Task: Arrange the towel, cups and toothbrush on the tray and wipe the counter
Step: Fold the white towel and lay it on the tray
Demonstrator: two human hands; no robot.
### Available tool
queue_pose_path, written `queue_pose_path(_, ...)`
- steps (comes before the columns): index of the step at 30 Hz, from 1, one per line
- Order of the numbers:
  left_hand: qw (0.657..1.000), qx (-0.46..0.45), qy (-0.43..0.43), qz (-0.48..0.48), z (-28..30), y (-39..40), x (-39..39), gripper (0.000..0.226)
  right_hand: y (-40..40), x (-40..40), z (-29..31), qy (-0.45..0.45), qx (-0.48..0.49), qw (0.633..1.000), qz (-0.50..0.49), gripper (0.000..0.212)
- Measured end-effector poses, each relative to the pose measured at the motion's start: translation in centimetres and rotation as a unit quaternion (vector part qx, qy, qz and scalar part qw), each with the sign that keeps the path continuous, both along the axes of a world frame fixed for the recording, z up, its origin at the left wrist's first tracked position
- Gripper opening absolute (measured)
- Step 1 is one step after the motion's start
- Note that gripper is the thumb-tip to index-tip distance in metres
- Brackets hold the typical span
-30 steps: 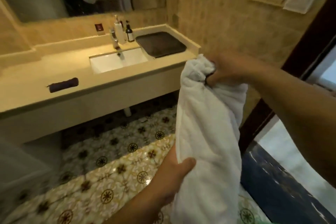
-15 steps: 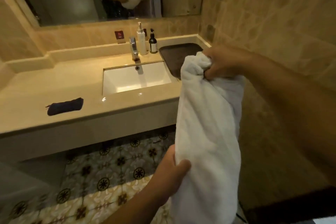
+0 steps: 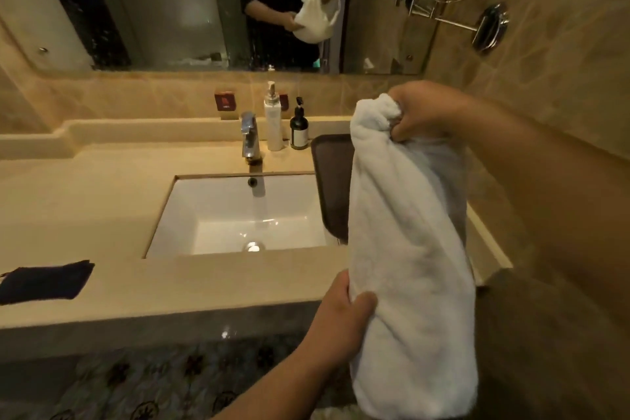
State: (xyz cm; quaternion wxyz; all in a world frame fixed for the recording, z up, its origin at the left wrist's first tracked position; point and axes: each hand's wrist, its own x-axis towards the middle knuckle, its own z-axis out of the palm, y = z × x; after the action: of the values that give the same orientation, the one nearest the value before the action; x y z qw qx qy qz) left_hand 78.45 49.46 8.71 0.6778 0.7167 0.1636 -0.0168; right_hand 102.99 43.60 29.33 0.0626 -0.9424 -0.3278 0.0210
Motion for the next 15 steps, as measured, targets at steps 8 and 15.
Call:
queue_pose_path(8, 0.995, -0.092, 0.015, -0.020, -2.3, 3.4, 16.0, 0.047, 3.7, 15.8, -3.1, -0.054, -0.039, 0.998, -0.005, 0.032)
queue_pose_path(15, 0.981, -0.176, 0.073, -0.019, -5.0, 4.7, 26.3, 0.042, 6.8, 26.7, -5.5, -0.038, -0.098, 0.994, 0.022, 0.032)
